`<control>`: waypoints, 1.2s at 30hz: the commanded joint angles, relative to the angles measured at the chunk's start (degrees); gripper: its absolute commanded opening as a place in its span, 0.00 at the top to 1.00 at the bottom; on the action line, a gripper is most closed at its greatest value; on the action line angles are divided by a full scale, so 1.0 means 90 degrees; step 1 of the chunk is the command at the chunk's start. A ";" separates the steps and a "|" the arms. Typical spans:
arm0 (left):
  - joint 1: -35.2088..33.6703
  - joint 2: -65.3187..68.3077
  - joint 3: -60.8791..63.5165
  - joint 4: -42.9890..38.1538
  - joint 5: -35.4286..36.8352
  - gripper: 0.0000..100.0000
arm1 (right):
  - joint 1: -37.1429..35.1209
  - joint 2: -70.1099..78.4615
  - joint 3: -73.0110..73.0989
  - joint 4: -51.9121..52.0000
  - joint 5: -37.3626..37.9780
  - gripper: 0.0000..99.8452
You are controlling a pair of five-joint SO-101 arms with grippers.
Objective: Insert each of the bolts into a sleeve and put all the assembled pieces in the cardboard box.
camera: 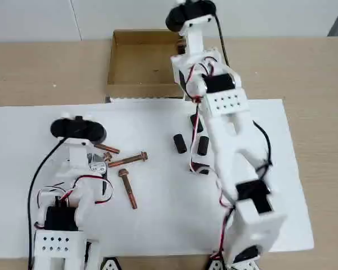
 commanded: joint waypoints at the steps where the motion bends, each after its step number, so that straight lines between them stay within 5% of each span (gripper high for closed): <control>1: 0.0010 -0.0059 0.0239 -0.0420 -0.0117 0.99 | 0.0034 0.0620 -0.1280 -0.0200 0.0234 1.00; 12: 0.0010 -0.0059 0.0952 -0.1094 -0.0117 0.99 | -0.0005 0.3072 -0.3878 -0.0142 0.0850 1.00; 20: 0.0010 -0.0068 0.1050 -0.1172 -0.0117 0.99 | -0.0093 0.3443 -0.4269 0.0063 0.1182 0.99; 26: 0.0020 -0.0068 0.1167 -0.1348 -0.0117 0.99 | -0.0103 0.3424 -0.4278 0.0620 0.1162 0.86; 31: 0.0361 -0.0068 0.1294 -0.1377 -0.0127 0.99 | -0.0103 0.3385 -0.4415 0.0894 0.1153 0.90; 36: 0.0352 -0.0068 0.1324 -0.1387 -0.0127 0.99 | -0.0142 0.2965 -0.5050 0.2466 0.1143 0.97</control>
